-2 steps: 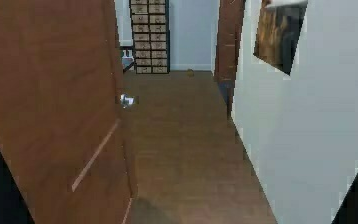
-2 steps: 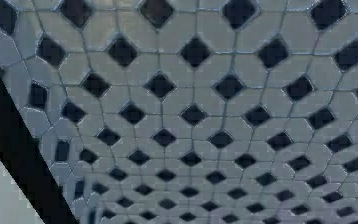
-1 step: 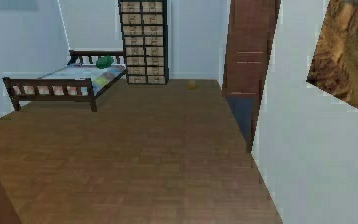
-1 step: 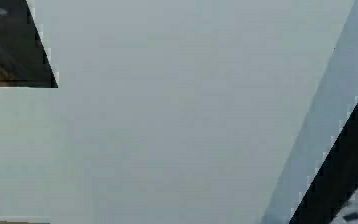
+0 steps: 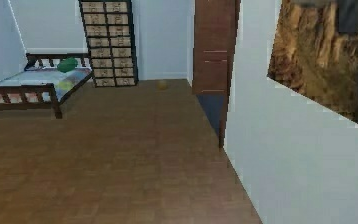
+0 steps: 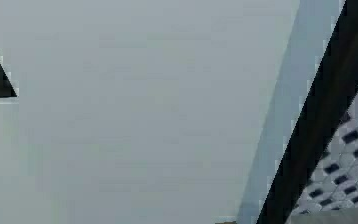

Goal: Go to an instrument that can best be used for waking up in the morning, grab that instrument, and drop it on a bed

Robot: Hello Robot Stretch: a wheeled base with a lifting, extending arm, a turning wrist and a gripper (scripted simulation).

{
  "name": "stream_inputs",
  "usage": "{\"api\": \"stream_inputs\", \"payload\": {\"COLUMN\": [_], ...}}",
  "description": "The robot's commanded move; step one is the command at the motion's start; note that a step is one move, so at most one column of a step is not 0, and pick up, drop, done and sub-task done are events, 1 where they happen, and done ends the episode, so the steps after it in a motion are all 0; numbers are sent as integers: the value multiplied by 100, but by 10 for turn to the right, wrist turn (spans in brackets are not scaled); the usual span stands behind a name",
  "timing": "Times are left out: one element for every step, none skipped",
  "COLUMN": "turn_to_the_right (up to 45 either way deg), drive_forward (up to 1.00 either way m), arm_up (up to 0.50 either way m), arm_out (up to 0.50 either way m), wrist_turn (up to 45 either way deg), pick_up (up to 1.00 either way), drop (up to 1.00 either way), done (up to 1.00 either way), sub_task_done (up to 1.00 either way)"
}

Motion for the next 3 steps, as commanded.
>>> {"api": "stream_inputs", "payload": {"turn_to_the_right": [0, -330, 0], "drive_forward": [40, 0, 50], "arm_up": [0, 0, 0], "arm_out": [0, 0, 0], "wrist_turn": [0, 0, 0], "pick_up": [0, 0, 0], "drop": [0, 0, 0], "done": [0, 0, 0], "sub_task_done": [0, 0, 0]}}
